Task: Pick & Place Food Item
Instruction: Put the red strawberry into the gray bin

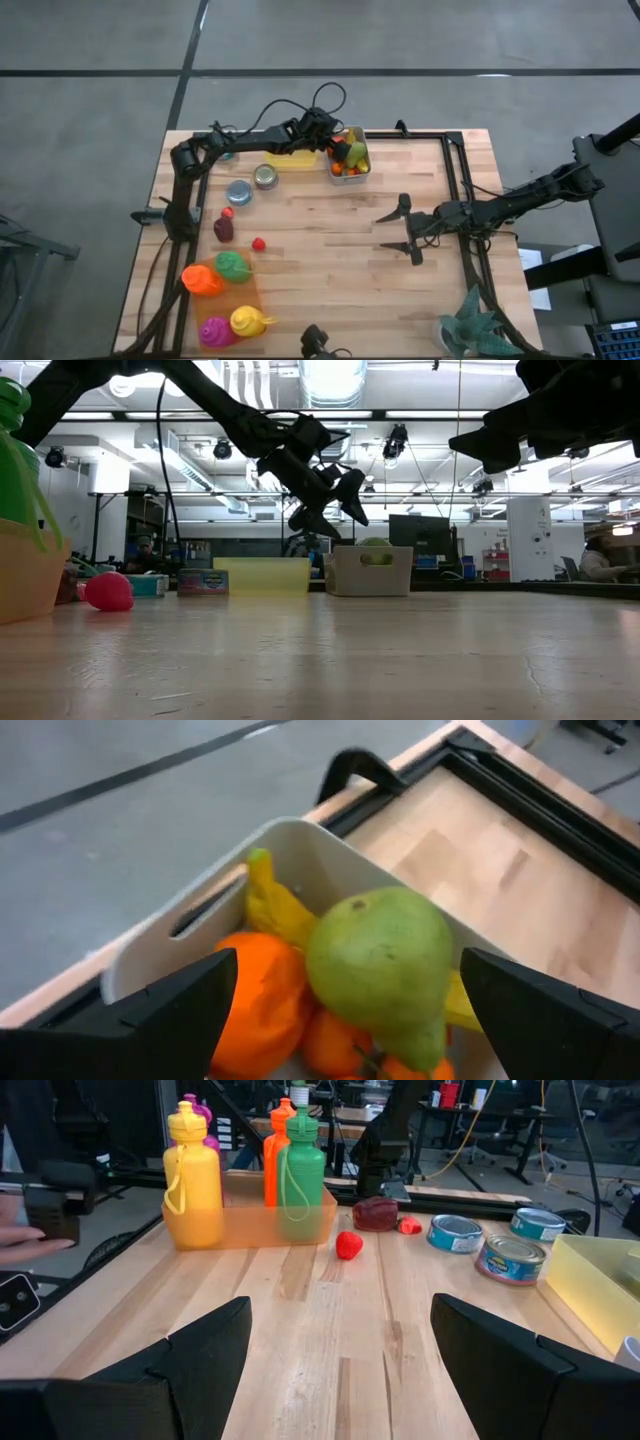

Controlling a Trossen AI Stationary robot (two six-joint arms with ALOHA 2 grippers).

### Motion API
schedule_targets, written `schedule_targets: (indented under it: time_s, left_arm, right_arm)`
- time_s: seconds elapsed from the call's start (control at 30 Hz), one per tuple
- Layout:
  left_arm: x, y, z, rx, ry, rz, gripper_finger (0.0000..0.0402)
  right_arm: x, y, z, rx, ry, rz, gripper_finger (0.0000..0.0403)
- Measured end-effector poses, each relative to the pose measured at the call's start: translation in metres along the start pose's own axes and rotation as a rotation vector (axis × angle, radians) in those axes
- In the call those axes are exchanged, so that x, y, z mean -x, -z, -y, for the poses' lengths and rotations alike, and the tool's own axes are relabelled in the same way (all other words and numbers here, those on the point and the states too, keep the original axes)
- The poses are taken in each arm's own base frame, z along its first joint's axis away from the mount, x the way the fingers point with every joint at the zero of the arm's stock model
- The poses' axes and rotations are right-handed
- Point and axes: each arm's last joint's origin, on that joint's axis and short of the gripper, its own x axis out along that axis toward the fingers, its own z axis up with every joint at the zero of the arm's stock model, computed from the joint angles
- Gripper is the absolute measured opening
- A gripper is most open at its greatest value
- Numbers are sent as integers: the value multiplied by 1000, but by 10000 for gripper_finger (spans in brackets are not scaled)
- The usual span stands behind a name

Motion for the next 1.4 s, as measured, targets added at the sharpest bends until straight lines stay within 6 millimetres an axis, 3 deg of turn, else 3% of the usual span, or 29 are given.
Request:
schedule_targets:
  time_s: [0.27,0.4,0.63,1.0,1.13,1.4]
  left_arm:
    - [1,-2,4,-4,43,14,385]
    - [5,-5,11,-5,147,6,385]
    - [31,-8,54,-193,279,29,385]
    - [83,12,132,-417,179,45,385]
    - [92,19,145,-445,186,23,385]
    - [101,39,151,-440,167,-134,385]
  right_arm:
    - [0,0,0,-2,0,0,306]
    - [0,0,0,-2,0,0,306]
    - [0,0,0,-2,0,0,306]
    - [0,0,0,-1,0,-1,306]
    - [0,0,0,-2,0,0,306]
    - [0,0,0,-1,0,-1,306]
